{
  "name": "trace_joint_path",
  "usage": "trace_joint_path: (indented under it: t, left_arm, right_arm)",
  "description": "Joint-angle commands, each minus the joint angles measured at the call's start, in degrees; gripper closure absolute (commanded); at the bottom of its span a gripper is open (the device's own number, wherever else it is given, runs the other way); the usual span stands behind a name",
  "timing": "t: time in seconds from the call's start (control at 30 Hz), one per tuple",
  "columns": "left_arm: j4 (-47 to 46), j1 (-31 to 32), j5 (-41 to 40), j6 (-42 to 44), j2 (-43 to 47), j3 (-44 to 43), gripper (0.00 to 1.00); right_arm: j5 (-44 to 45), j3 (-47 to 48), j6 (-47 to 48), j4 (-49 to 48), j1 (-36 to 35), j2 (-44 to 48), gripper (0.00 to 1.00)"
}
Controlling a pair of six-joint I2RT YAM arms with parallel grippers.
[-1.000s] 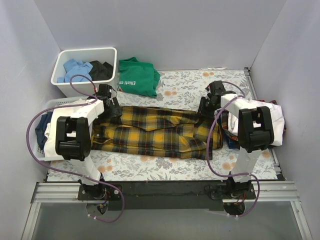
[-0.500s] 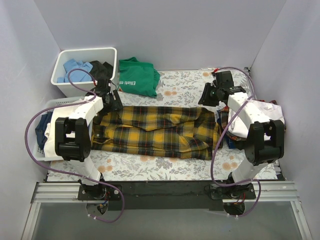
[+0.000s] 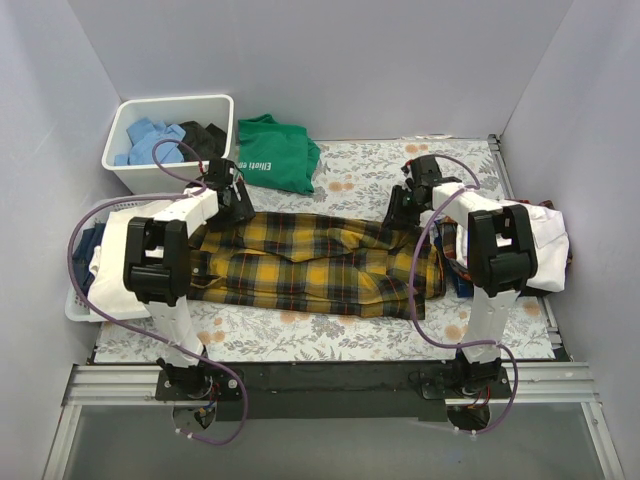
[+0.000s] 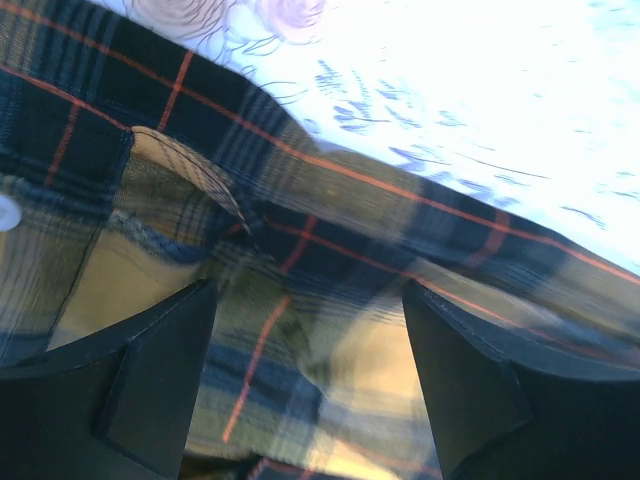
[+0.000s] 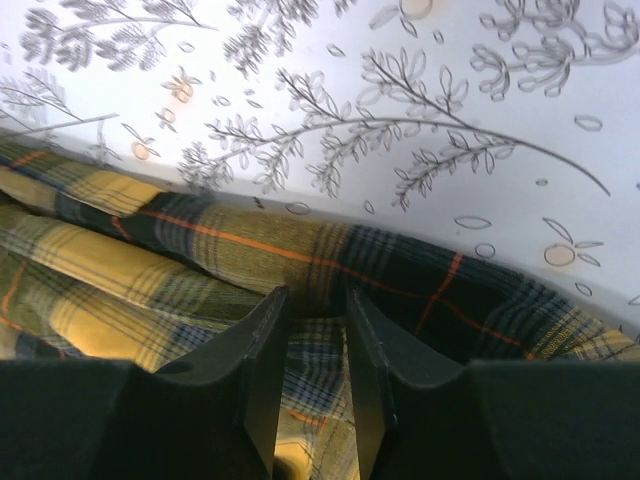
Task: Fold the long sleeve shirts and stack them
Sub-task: Fold the shirt
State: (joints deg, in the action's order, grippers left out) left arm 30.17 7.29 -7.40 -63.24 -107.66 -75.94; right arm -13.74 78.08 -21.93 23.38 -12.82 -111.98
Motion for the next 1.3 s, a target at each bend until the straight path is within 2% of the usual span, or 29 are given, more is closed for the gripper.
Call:
trace_joint_path:
  t: [0.0,0.23,0.43,0.77,0.87,1.07,1.13,1.27]
  left_arm:
    - [-1.34,0.01,-3.76,-0.83,-1.76,-0.17,0.25]
    - [-0.82,-0.08,-5.08,-0.21,-2.65,0.36,0.24]
    - [0.06,-0.08,-6.31,0.49,-3.09,-0.17,0.24]
    - [0.24,1.23,0.19,1.54,3.85,-3.42,0.22]
    - [0.50,4.73,2.73,1.90,7.72,-2.02,0.21]
    - [2.26,16.24,6.51,0.06,15.27,5.62,0.20]
    - [1.91,18.02,7.31,-1.96,18.08,10.43,0.20]
    - [0.68,20.04,10.73,-4.60,20.55,16.77,0.20]
  right_arm:
    - [1.61,-1.62,0.49,-1.49,0.77,0.28,0.63]
    - [4.24,0.49,0.75,-1.58,4.20,-3.41,0.64]
    - [6.00,3.56,3.47,-1.67,5.44,-1.14,0.64]
    - [6.26,0.93,7.60,0.08,-0.36,17.14,0.63]
    - [6.10,-2.49,7.96,3.77,-2.82,20.74,0.63]
    - [3.81,-18.56,6.73,9.84,-6.51,30.84,0.63]
    - [3.37,-25.13,5.50,10.55,-7.22,36.10,0.63]
    - [4.15,-32.46,4.09,12.57,-7.40,42.98,0.63]
